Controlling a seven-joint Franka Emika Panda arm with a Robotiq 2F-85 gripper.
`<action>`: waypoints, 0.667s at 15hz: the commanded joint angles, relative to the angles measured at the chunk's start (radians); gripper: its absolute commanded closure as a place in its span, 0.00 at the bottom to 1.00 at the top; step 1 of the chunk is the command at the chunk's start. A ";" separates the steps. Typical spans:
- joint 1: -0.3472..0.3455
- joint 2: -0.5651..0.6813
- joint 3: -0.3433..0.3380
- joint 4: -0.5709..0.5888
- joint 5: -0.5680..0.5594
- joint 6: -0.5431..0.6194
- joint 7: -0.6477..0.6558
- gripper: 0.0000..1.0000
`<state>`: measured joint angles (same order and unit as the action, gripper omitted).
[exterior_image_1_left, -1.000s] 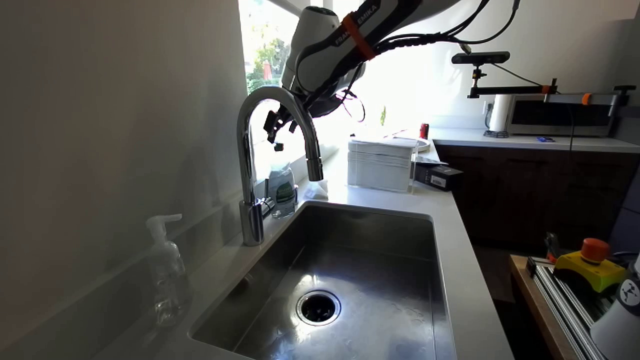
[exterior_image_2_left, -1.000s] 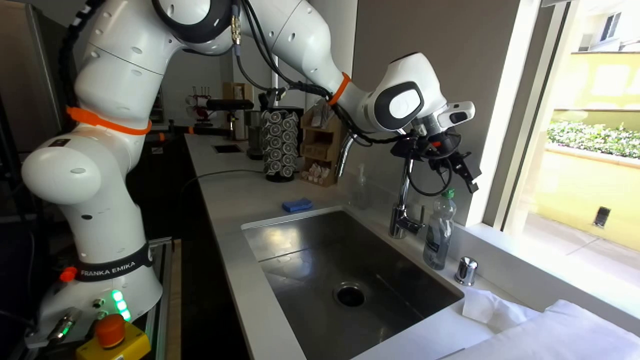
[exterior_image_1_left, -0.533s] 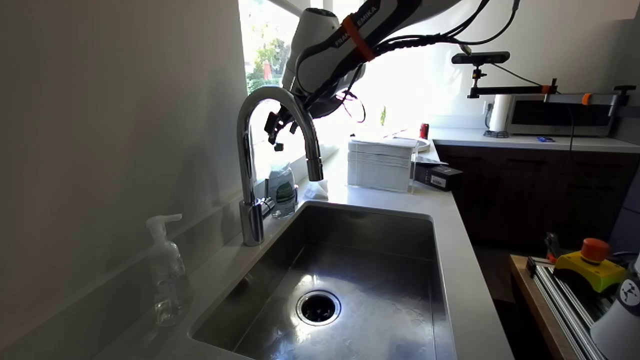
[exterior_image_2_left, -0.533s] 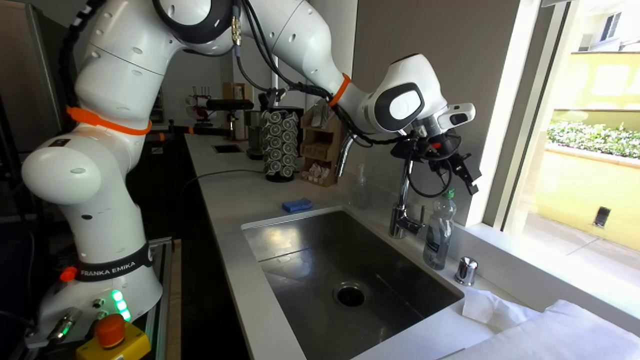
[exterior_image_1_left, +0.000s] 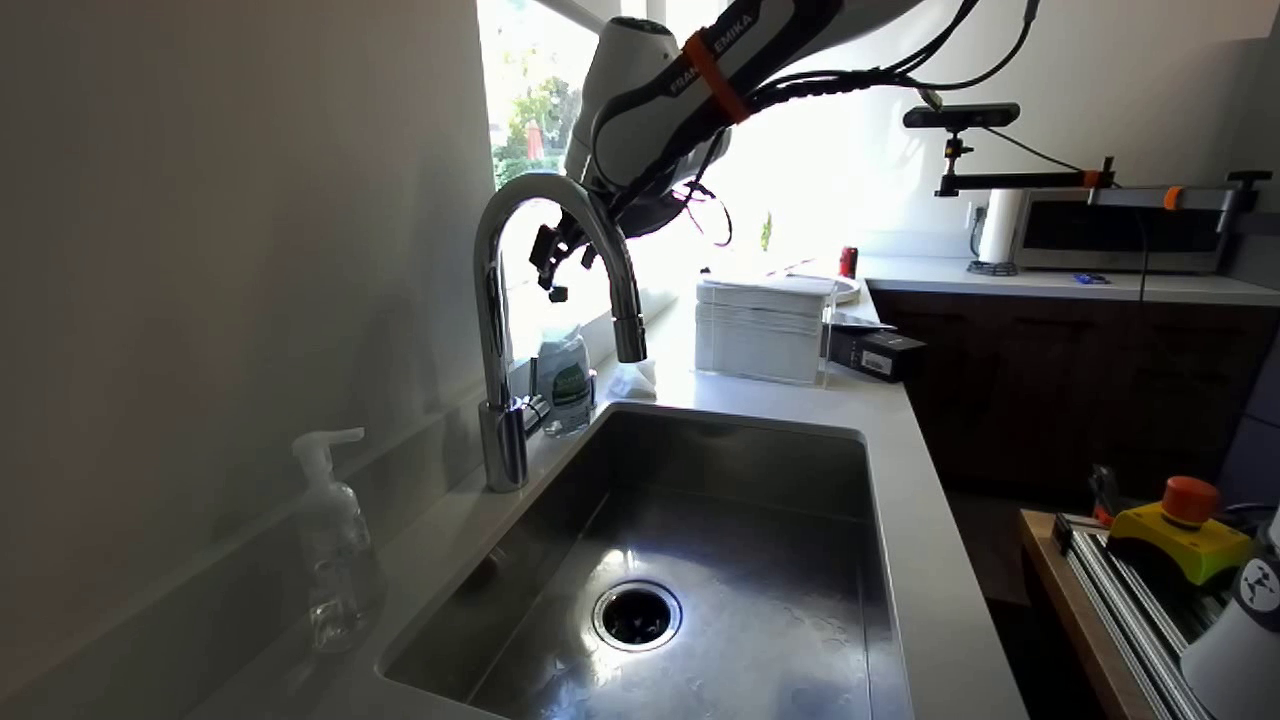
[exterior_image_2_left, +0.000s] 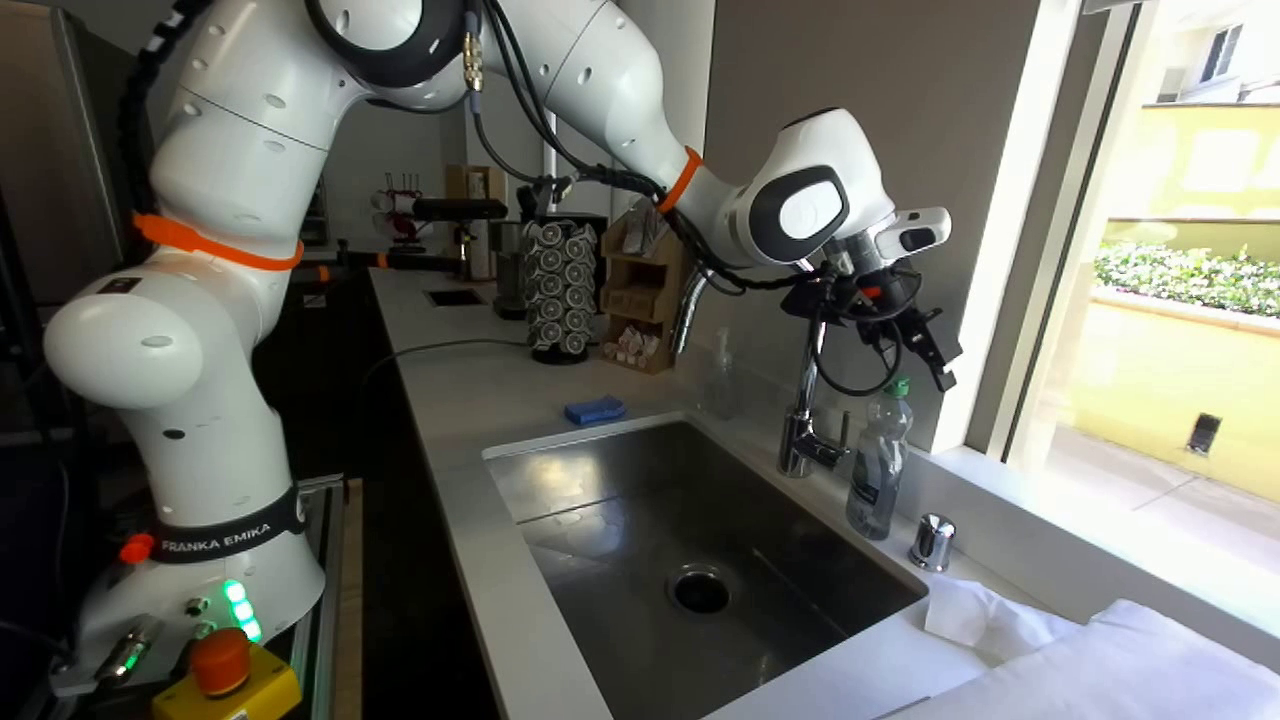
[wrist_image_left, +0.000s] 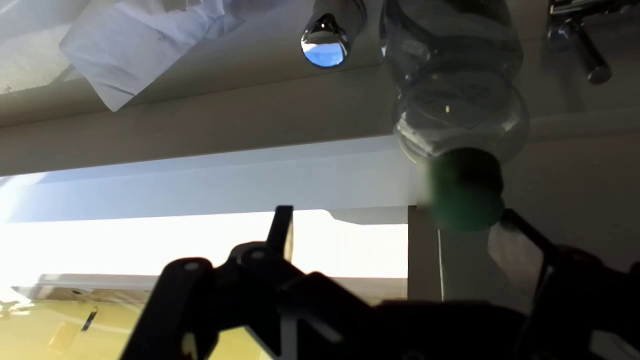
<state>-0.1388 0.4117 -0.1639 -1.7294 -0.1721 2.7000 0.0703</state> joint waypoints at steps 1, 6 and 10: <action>0.022 -0.003 -0.019 0.009 0.005 -0.046 0.025 0.00; 0.025 -0.007 -0.022 0.009 0.005 -0.047 0.030 0.00; 0.030 -0.011 -0.026 0.011 0.001 -0.050 0.034 0.00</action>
<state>-0.1281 0.4093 -0.1751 -1.7280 -0.1721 2.6996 0.0820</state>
